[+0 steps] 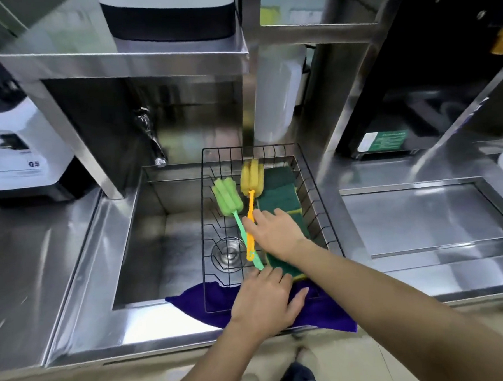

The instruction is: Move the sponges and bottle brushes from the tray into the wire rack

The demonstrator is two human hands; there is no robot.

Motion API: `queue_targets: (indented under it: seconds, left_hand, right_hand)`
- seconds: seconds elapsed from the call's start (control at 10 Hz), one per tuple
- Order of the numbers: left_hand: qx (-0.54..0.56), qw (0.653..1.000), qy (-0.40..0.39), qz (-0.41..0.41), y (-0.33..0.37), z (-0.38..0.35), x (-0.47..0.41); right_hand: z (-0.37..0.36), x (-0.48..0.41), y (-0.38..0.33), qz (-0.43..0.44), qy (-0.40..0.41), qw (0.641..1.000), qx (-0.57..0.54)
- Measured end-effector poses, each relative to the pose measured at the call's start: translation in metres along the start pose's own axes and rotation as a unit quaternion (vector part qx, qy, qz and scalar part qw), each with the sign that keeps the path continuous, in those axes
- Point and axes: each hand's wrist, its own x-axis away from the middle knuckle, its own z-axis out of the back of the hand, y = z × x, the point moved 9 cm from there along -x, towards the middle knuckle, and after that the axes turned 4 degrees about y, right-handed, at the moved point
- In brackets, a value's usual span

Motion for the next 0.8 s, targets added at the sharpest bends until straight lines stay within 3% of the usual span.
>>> queue_targets:
  seconds: [0.3,0.5,0.6,0.7,0.8]
  left_hand:
    - [0.011,1.000,-0.010,0.005,0.001,-0.007,-0.001]
    - [0.032,0.999,-0.024,0.008,0.000,-0.012,0.001]
    - [0.021,0.999,-0.031,0.006,0.000,-0.012,0.002]
    - [0.020,1.000,-0.003,-0.001,0.000,-0.005,0.000]
    - [0.044,0.999,-0.001,0.027,-0.002,-0.004,0.002]
  right_hand:
    - [-0.030,0.003,-0.018,0.059,-0.118,0.991,-0.011]
    - [-0.036,-0.003,-0.021,0.052,-0.177,0.983,0.000]
    - [-0.033,-0.001,-0.017,0.052,-0.197,0.978,-0.037]
    - [-0.023,0.000,-0.004,0.006,-0.205,0.967,-0.151]
    - [-0.013,0.001,0.020,-0.051,-0.232,0.930,-0.281]
